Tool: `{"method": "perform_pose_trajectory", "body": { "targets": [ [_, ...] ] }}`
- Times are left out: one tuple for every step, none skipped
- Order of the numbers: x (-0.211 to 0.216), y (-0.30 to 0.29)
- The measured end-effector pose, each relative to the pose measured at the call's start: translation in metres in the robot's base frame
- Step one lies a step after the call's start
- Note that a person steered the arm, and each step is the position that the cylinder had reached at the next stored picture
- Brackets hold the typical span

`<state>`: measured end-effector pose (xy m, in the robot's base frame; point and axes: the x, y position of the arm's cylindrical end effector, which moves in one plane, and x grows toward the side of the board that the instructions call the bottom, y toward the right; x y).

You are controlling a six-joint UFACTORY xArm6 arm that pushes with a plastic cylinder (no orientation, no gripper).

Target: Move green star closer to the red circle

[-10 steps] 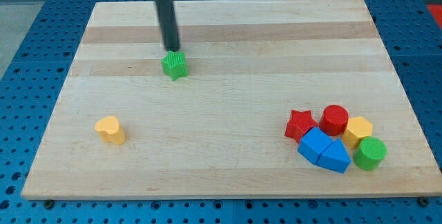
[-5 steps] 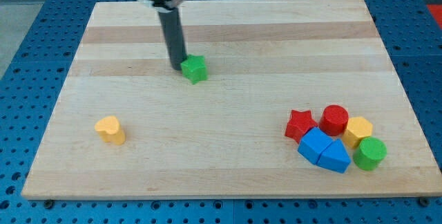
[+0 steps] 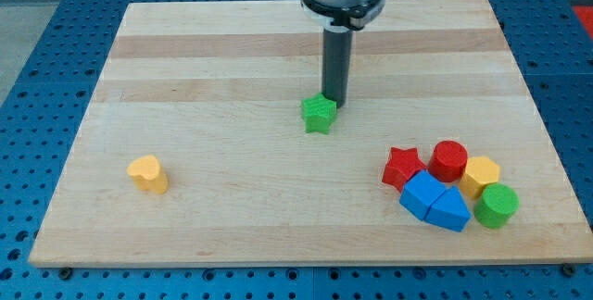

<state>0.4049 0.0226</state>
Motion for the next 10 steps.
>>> {"method": "perform_pose_trajectory", "body": {
  "targets": [
    [-0.012, -0.03],
    [-0.012, -0.06],
    [0.001, -0.077],
    [0.019, -0.073],
    [0.028, -0.062],
    [0.029, -0.058],
    [0.035, -0.034],
    [0.034, -0.017],
    [0.034, -0.014],
    [0.034, 0.001]
  ]
}}
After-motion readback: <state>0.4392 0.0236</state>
